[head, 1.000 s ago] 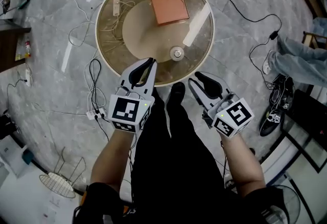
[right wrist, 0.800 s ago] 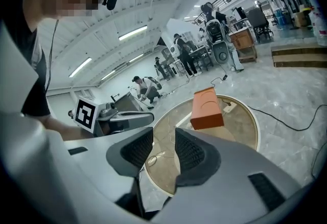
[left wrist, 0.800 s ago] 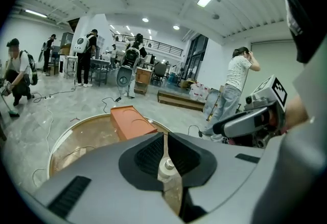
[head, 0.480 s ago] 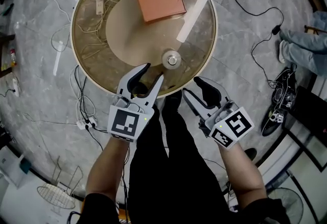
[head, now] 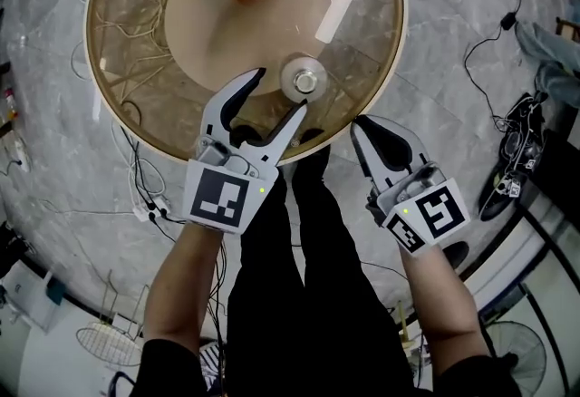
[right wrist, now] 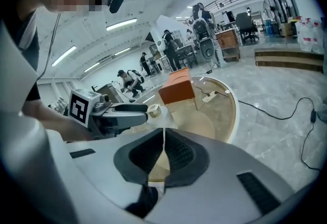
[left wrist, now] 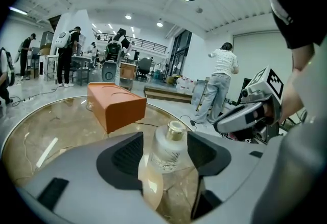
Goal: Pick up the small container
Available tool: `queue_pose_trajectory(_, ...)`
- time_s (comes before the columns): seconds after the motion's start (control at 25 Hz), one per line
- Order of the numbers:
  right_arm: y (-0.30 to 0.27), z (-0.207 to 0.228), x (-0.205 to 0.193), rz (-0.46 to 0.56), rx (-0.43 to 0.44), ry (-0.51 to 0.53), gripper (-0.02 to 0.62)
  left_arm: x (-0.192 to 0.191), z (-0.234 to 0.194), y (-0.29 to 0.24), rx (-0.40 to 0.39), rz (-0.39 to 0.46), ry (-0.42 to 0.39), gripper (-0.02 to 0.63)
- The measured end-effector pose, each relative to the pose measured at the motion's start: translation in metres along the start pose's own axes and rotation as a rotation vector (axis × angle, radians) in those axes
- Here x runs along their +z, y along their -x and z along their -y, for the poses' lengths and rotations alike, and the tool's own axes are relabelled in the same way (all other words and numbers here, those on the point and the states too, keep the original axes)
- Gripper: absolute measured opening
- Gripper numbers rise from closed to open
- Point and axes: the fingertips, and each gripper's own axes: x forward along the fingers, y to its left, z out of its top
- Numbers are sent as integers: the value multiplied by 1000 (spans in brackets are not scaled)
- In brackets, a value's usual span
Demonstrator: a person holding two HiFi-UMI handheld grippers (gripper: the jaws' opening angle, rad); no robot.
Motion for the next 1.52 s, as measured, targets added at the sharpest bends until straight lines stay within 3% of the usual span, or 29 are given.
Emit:
queue_pose_trajectory(0.04,1,4,-2,2,-12,-1,15,-3,1,-3,-9,-5,-10,284)
queue_pose_trajectory(0.4,4,11,-8,19,-24,9,14,-1,8,-29,-70,39,-19,337)
queue_pose_trajectory(0.56,3,16,-7,27,-30,-3,15,-8,18,-41,-100,15,-55,344)
queue_pose_trajectory(0.84,9,23,-24,5,-30,-34,15,-18,16,-69,-67,-3,-87,362)
queue_pose_trajectory(1.12,18,23,-36,-9,-30,-58,15,-26,14,-82,31,-31,-170,367)
queue_pose_trajectory(1.52,39,6,-18,15,-16,-49,15,-3,2,-56,99,-35,-118,344)
